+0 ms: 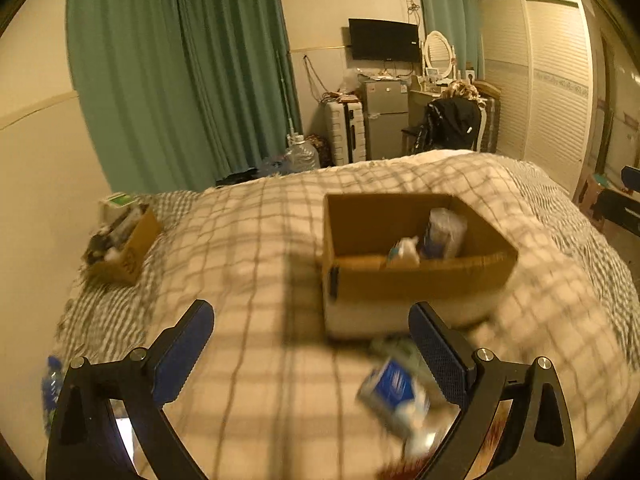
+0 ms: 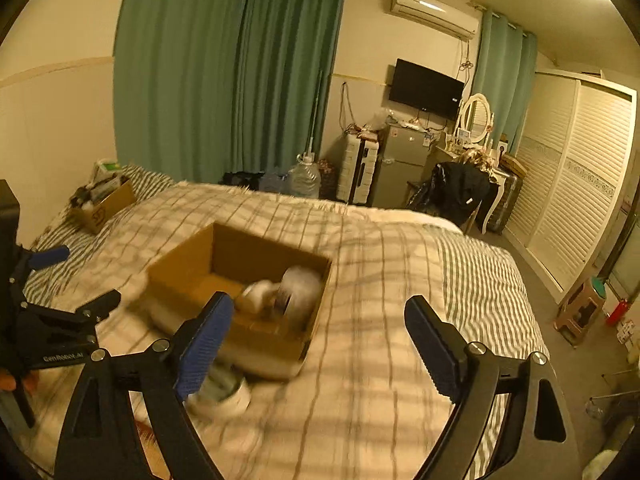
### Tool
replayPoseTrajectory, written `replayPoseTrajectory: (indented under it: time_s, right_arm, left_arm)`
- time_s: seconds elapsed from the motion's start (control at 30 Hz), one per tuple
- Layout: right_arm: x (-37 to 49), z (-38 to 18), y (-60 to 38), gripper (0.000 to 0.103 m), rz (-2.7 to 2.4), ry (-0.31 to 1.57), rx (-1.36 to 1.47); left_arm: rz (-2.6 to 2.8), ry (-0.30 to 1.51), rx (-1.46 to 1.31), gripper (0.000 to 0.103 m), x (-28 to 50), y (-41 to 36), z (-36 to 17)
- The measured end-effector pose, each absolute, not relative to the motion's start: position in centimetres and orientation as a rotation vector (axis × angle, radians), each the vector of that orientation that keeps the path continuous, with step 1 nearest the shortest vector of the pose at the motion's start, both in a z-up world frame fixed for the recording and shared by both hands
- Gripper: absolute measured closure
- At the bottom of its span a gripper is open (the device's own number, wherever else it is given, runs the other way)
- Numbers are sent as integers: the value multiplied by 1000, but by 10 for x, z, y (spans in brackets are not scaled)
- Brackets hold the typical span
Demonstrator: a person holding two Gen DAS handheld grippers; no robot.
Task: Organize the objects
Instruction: 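Grasp the amoxicillin capsule box with the right gripper and lift it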
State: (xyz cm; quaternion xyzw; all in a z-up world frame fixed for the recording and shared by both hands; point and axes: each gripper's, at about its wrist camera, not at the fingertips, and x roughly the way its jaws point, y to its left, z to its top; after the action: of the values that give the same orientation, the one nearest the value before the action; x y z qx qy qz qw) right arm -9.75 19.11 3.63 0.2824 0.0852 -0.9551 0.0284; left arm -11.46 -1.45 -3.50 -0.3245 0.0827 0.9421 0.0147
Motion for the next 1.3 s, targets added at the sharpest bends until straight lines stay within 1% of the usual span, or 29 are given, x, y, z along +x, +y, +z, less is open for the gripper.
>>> replayPoseTrajectory:
  time_s: [0.17, 0.3, 0.43, 0.53, 0.67, 0.8, 1.07, 1.2, 1.3]
  right_arm:
    - [-53, 12, 167, 15, -2851, 289, 954]
    - [-33, -22, 149, 15, -2777, 292, 1051]
    - [-32, -55, 146, 15, -2712, 222, 1150]
    - [-38, -74, 149, 15, -2680, 176, 1207]
    - [-46, -84, 151, 15, -2648, 140, 1245]
    - [-52, -98, 141, 15, -2588, 148, 1293]
    - [-70, -125, 129, 16, -2384, -28, 1399]
    - [-74, -133, 120, 16, -2308, -49, 1427]
    - [-72, -131, 116, 24, -2289, -43, 1417]
  left_arm:
    - [2928, 241, -1060, 3, -62, -31, -51]
    - [2936, 229, -1109, 3, -34, -36, -76]
    - [2852, 145, -1186, 3, -30, -34, -99]
    - [2810, 199, -1226, 3, -31, -26, -114]
    - [2790, 262, -1305, 3, -36, -19, -131]
    - [2791, 441, -1329, 3, -37, -5, -146]
    - [2782, 428, -1334, 3, -38, -7, -147]
    - [2781, 399, -1324, 3, -38, -9, -145]
    - [2777, 351, -1307, 3, -37, -13, -140]
